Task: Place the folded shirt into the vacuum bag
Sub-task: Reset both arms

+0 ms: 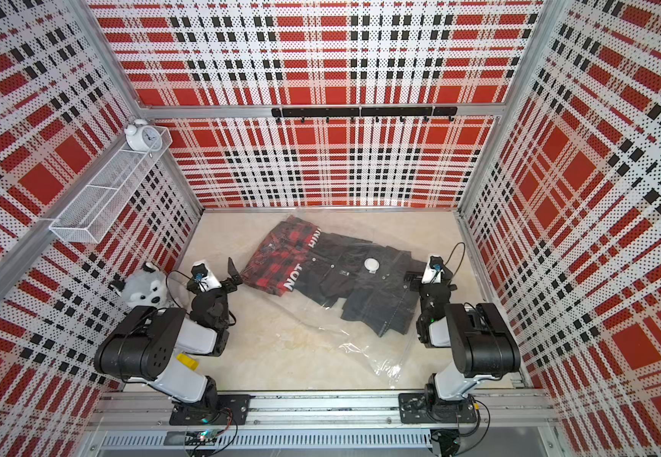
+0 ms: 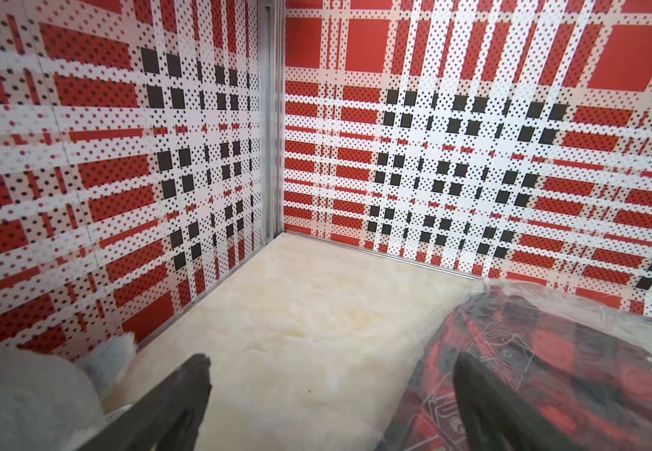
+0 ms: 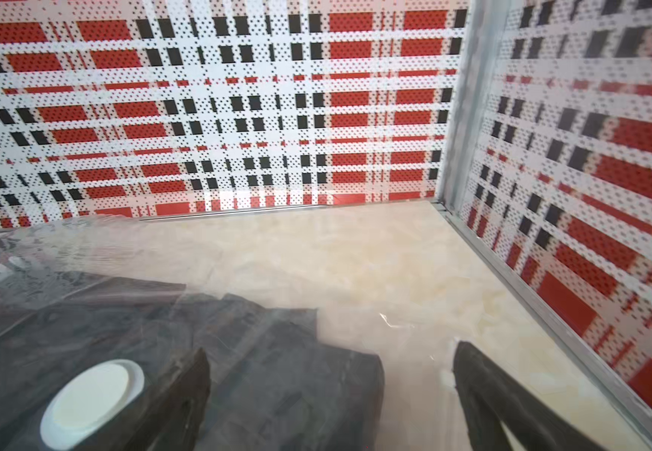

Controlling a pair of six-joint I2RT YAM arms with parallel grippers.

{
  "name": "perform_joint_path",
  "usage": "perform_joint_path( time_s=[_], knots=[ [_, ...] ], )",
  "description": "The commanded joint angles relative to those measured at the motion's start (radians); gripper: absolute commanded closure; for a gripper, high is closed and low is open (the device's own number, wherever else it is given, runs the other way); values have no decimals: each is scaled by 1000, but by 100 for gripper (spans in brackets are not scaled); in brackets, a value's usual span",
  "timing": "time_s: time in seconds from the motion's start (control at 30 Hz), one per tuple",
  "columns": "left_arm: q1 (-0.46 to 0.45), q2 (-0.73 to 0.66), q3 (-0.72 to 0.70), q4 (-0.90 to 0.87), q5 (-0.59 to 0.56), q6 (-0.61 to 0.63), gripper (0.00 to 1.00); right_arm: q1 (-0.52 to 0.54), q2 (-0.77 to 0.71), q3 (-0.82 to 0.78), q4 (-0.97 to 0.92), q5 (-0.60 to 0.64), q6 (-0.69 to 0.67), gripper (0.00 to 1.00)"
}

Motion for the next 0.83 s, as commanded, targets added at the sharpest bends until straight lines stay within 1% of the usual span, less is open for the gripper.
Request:
perform_joint_path(
  time_s=[0.0, 0.8],
  knots=[
    [0, -12, -3, -30, 5, 16, 2, 5, -16, 6, -127, -13, -29, 0],
    [8, -13, -3, -32, 4, 4, 2, 8, -14, 2, -117, -5, -34, 0]
  ],
)
